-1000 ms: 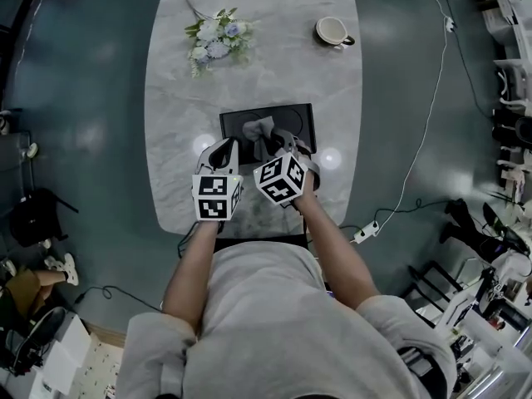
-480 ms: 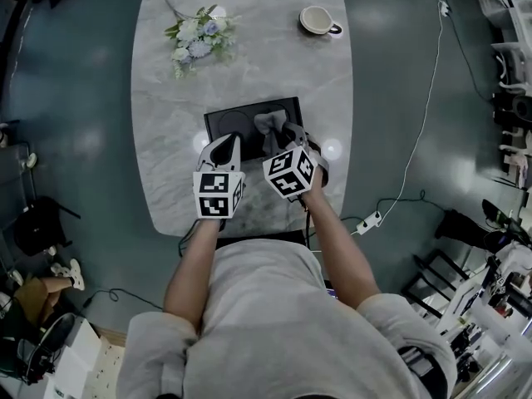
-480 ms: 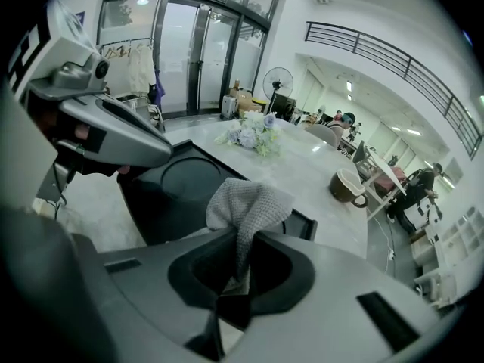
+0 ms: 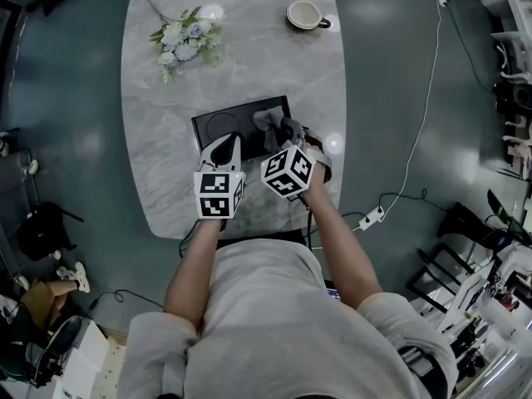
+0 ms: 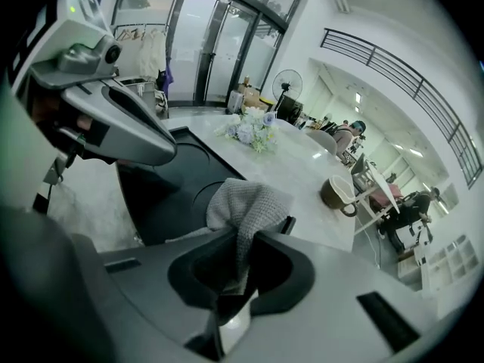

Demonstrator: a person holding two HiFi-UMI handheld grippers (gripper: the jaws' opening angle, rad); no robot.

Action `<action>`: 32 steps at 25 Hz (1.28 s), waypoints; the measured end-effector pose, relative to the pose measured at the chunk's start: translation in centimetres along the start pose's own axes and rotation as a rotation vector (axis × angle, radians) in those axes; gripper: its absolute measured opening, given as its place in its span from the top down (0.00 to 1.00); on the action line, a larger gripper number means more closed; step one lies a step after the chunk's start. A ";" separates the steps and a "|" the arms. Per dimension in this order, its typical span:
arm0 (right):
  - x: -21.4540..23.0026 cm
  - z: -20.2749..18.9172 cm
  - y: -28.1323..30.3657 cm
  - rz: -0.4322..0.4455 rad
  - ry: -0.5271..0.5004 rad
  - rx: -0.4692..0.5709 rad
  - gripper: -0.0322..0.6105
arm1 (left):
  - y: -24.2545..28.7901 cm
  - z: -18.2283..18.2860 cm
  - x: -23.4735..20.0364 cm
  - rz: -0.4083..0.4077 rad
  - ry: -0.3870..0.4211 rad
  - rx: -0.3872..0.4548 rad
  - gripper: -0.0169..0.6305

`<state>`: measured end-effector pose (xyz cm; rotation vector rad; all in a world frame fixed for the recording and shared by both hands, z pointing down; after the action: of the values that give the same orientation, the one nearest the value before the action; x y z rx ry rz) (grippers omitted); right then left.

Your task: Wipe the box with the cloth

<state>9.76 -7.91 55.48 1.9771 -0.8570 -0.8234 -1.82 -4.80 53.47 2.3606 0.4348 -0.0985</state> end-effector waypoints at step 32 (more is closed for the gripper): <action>-2.6 7.9 -2.1 0.107 0.110 0.211 0.88 | -4.8 0.7 -6.5 0.102 -0.077 0.090 0.94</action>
<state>2.66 -8.23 50.66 2.1164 -1.0091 -0.5768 -9.54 -3.84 51.13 2.4532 0.2770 -0.1639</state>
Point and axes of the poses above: the fingertips, and each gripper's own axes: y forward along the fingers, x to its right, z out of its top, the point moved 4 cm from there along -y, backward along the fingers, and after that the axes turned 6 degrees about z, right-handed, at the moved point
